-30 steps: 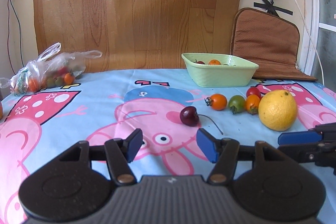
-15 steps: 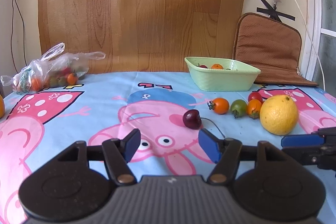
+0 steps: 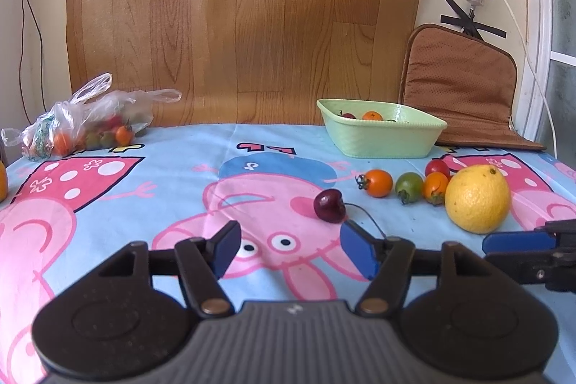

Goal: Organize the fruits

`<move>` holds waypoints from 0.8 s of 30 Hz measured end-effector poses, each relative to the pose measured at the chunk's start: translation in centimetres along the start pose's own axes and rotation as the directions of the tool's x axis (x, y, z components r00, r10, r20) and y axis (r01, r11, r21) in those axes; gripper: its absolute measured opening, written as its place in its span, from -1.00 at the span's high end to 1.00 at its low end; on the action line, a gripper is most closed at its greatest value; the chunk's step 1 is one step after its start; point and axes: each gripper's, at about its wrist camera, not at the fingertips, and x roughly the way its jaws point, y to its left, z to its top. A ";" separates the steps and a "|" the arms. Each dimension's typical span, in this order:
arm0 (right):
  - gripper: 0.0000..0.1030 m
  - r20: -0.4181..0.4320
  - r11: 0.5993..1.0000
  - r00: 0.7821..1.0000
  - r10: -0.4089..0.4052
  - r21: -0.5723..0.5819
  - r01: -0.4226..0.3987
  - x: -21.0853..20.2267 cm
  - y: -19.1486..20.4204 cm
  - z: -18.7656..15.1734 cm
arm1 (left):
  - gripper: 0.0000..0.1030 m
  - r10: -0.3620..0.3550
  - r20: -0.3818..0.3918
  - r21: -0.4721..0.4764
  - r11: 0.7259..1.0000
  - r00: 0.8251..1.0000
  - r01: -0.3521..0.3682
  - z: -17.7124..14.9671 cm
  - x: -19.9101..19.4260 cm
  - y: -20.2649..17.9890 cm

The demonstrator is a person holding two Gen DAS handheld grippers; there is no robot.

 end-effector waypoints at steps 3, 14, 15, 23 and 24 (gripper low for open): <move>0.08 0.000 1.000 1.000 0.001 0.000 -0.001 0.0 0.0 0.0 | -0.22 -0.002 0.001 -0.002 1.000 1.000 0.002 0.0 0.0 0.1; 0.08 -0.001 1.000 1.000 0.000 0.001 0.000 -0.1 0.1 0.0 | -0.23 -0.009 0.007 -0.010 1.000 1.000 0.009 -0.1 -0.2 0.0; 0.08 -0.001 1.000 1.000 0.000 0.001 0.000 -0.1 0.0 0.0 | -0.23 -0.009 0.008 -0.009 1.000 1.000 0.009 -0.1 -0.2 0.1; 0.08 0.000 1.000 1.000 0.004 0.001 -0.004 -0.1 0.0 0.0 | -0.24 -0.011 0.008 -0.010 1.000 1.000 0.011 -0.1 -0.2 0.1; 0.08 0.001 1.000 1.000 0.005 0.001 -0.005 -0.1 0.0 0.0 | -0.24 -0.011 0.008 -0.010 1.000 1.000 0.011 -0.1 -0.2 0.1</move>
